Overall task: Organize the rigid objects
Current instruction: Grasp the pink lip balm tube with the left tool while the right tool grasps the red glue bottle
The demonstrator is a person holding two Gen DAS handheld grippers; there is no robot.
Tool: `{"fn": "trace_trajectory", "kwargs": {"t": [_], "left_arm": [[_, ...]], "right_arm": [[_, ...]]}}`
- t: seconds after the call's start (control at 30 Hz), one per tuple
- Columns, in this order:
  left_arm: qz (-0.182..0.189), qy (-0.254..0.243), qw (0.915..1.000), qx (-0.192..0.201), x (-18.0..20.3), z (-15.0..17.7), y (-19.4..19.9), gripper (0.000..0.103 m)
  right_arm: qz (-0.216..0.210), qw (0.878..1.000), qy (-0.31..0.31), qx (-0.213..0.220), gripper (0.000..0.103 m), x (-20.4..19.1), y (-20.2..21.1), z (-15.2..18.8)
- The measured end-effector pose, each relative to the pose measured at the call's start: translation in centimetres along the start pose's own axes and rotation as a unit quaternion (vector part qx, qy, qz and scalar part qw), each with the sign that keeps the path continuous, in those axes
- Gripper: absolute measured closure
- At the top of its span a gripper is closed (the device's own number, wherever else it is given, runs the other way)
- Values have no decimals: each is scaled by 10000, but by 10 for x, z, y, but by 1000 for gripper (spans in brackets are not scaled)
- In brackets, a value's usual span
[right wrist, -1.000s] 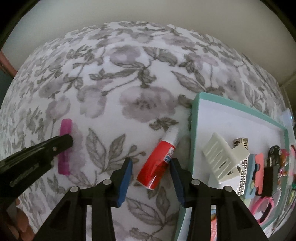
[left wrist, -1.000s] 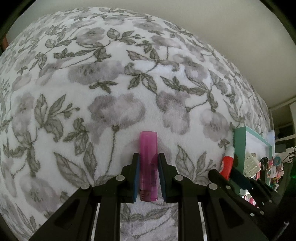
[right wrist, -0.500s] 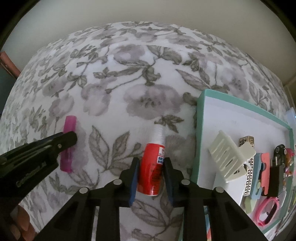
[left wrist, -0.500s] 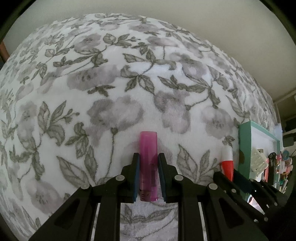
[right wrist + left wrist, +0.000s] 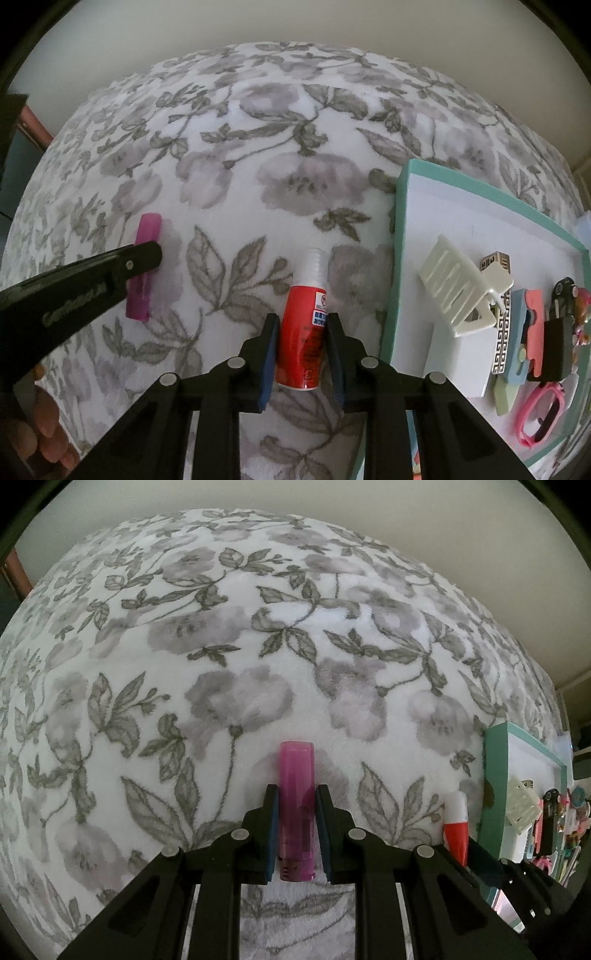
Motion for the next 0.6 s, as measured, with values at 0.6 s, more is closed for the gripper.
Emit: {"fn": "trace_trajectory", "kwargs": {"t": [0.6], "left_arm": [[-133,-68,9988,458,12,-5,47,83]], "right_arm": [[-375,9987,-142,327,77,25,43,9]]}}
Point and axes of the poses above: each gripper's, at about its wrist camera, not at the fingertips, and y roughly against the way its jaws point, x to its right, z to its underside, the point moved 5 cm from there along -y, roughly the way its jaws point, and after that the axes turned 5 degrees about z, right-handed, at the moved point
